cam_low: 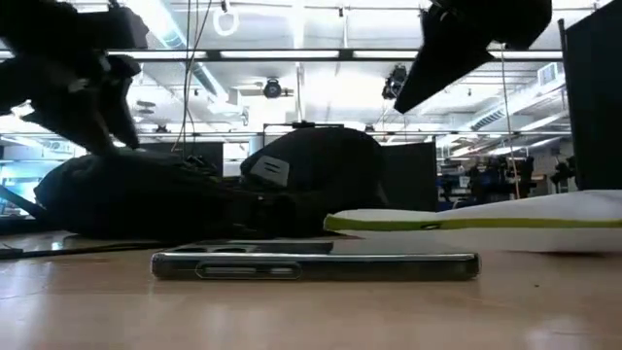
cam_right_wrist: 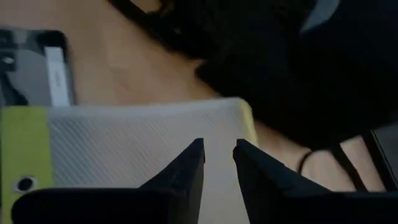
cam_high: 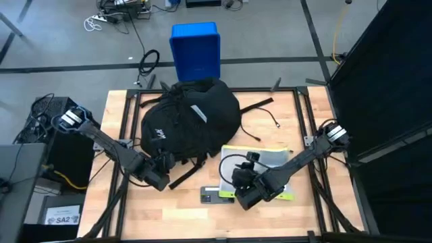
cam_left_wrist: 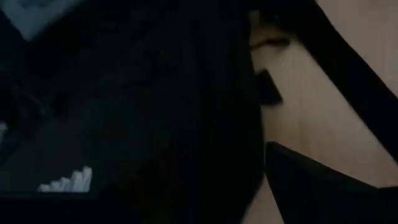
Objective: Unpack backpack
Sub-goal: Put the zip bag into the backpack
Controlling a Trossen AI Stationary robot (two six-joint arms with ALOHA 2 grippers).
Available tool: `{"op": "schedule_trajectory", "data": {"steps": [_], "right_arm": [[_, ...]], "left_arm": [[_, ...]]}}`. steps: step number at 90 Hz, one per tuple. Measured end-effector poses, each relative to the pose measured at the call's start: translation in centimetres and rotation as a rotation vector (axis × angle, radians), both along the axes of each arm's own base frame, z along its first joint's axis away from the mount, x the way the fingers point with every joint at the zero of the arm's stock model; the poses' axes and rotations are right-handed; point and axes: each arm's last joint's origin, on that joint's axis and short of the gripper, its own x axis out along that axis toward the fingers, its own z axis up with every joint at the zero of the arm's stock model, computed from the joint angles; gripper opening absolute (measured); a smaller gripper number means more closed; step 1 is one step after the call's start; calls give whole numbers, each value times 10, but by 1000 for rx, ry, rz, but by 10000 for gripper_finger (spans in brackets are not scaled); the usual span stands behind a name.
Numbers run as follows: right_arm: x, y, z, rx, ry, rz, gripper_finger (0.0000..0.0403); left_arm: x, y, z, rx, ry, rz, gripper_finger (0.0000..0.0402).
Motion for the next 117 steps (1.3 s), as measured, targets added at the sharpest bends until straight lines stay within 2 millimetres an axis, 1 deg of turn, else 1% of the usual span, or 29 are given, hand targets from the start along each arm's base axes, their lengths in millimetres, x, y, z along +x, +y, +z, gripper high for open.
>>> {"op": "schedule_trajectory", "data": {"steps": [13, 26, 33, 48, 56, 61, 66, 71, 76, 79, 81, 85, 92, 102, 110, 117], "right_arm": [[5, -1, 1, 5, -18, 10, 75], [6, -2, 1, 11, -32, 8, 73], [7, -2, 2, 12, -34, 10, 70], [8, -3, 2, 14, -39, 8, 67], [9, -3, 2, 12, -39, 12, 68], [10, -3, 2, 9, -38, 15, 70], [10, -3, 2, 6, -36, 21, 72], [10, -3, 2, 7, -38, 21, 73], [11, -4, 2, 6, -38, 21, 72], [11, -4, 2, 2, -34, 24, 71], [11, -4, 2, 0, -33, 27, 70], [11, -4, 2, 0, -34, 29, 68], [12, -5, 2, 3, -40, 26, 64], [13, -4, 3, 0, -43, 39, 62], [14, -2, 3, -2, -50, 54, 63], [16, 4, 5, 5, -79, 90, 66]], "left_arm": [[1, -4, -8, -75, 76, 6, 199], [4, -7, -19, -64, 143, 4, 199], [6, -7, -27, -12, 178, 8, 199], [10, -2, -50, 193, 291, 37, 198], [14, 0, -64, 236, 355, 49, 193], [17, 0, -73, 251, 393, 36, 178], [20, -1, -81, 254, 419, 21, 150], [23, -1, -87, 243, 427, 24, 107], [25, -2, -89, 230, 427, 27, 52], [28, -3, -88, 219, 417, 32, 27], [30, -4, -87, 207, 405, 39, 19], [35, -7, -83, 183, 380, 48, 12], [45, -14, -69, 127, 323, 42, 4], [63, -28, -37, 57, 211, -20, 1], [78, -38, -7, 20, 106, -101, 1], [89, -45, 22, 3, -7, -160, 0]]}}
